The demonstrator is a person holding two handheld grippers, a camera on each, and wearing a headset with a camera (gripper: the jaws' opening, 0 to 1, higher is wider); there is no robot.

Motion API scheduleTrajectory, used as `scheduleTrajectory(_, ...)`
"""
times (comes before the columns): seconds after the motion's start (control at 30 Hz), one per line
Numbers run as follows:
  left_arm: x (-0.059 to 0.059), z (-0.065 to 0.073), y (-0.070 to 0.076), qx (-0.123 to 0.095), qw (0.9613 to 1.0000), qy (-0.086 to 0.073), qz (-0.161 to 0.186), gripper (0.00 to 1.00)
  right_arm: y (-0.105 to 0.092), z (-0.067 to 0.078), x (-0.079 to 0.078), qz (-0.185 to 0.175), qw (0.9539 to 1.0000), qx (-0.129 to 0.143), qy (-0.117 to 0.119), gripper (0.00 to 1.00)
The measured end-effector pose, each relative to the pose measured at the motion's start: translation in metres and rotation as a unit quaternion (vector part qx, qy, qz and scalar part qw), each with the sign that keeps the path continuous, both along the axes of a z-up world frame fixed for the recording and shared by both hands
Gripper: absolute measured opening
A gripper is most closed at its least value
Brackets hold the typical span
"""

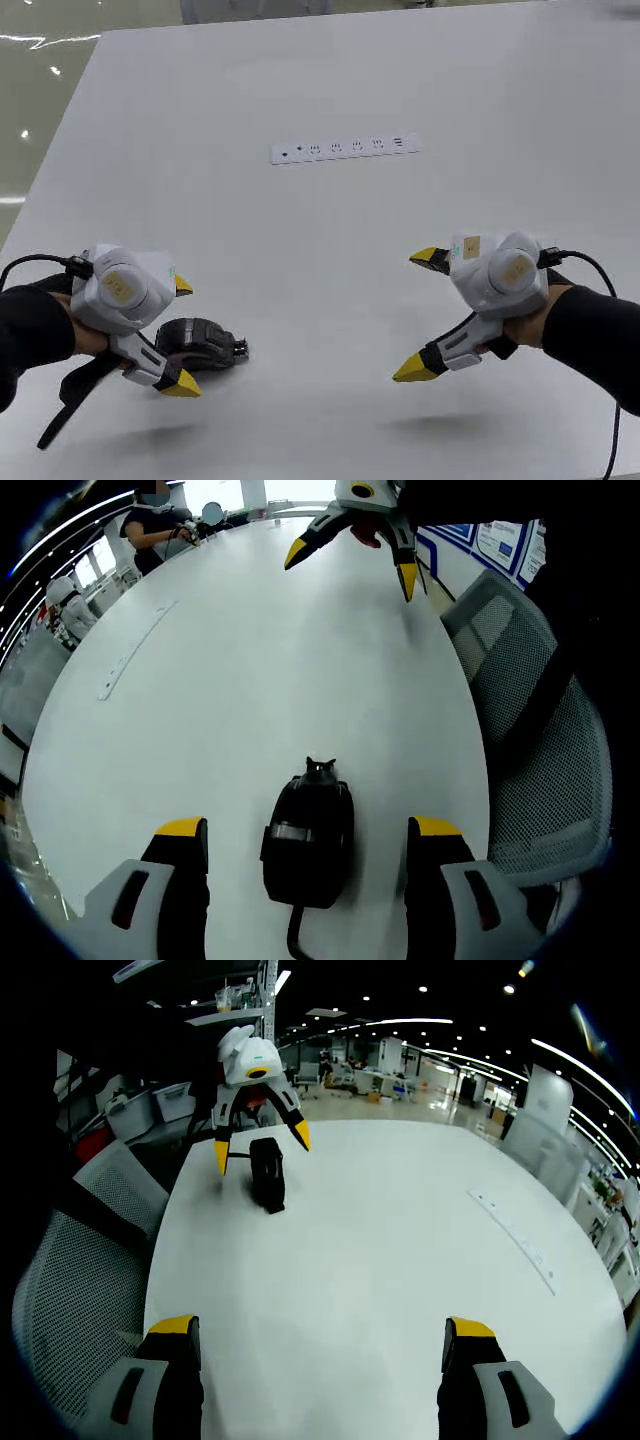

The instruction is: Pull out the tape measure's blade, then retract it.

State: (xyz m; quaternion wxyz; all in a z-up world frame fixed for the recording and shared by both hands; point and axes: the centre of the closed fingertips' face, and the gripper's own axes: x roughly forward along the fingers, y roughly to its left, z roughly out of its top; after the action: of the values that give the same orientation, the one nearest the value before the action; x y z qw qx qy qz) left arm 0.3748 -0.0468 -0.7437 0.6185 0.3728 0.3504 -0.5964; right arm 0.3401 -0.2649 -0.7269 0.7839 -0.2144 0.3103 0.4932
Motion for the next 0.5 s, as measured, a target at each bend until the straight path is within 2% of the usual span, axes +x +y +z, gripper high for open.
scheduleTrajectory(0.07, -0.003, 0.002, -0.004, -0.011, 0.9999, 0.006, -0.005, 0.69, 0.006, 0.000, 0.003, 0.000, 1.0000, 0.005, 0.001, 0.99)
scheduleTrajectory(0.1, -0.003, 0.002, -0.004, -0.009, 0.9999, 0.004, -0.009, 0.67, 0.009, -0.001, 0.004, 0.000, 1.0000, 0.007, 0.001, 0.99)
scheduleTrajectory(0.17, -0.005, -0.002, -0.001, 0.008, 0.9994, -0.003, -0.032, 0.62, 0.015, -0.003, 0.006, 0.002, 1.0000, 0.008, 0.003, 0.99)
scheduleTrajectory(0.2, -0.006, -0.003, -0.001, 0.011, 0.9996, 0.000, -0.028, 0.59, 0.018, -0.004, 0.007, 0.004, 0.9999, 0.008, 0.005, 0.99)
scheduleTrajectory(0.4, -0.006, -0.005, -0.001, 0.019, 0.9991, -0.005, -0.038, 0.53, 0.038, -0.007, 0.008, 0.028, 0.9995, 0.004, 0.011, 0.99)
scheduleTrajectory(0.5, -0.005, -0.004, 0.000, 0.020, 0.9992, -0.001, -0.035, 0.44, 0.045, -0.005, 0.011, 0.032, 0.9994, 0.007, 0.009, 0.99)
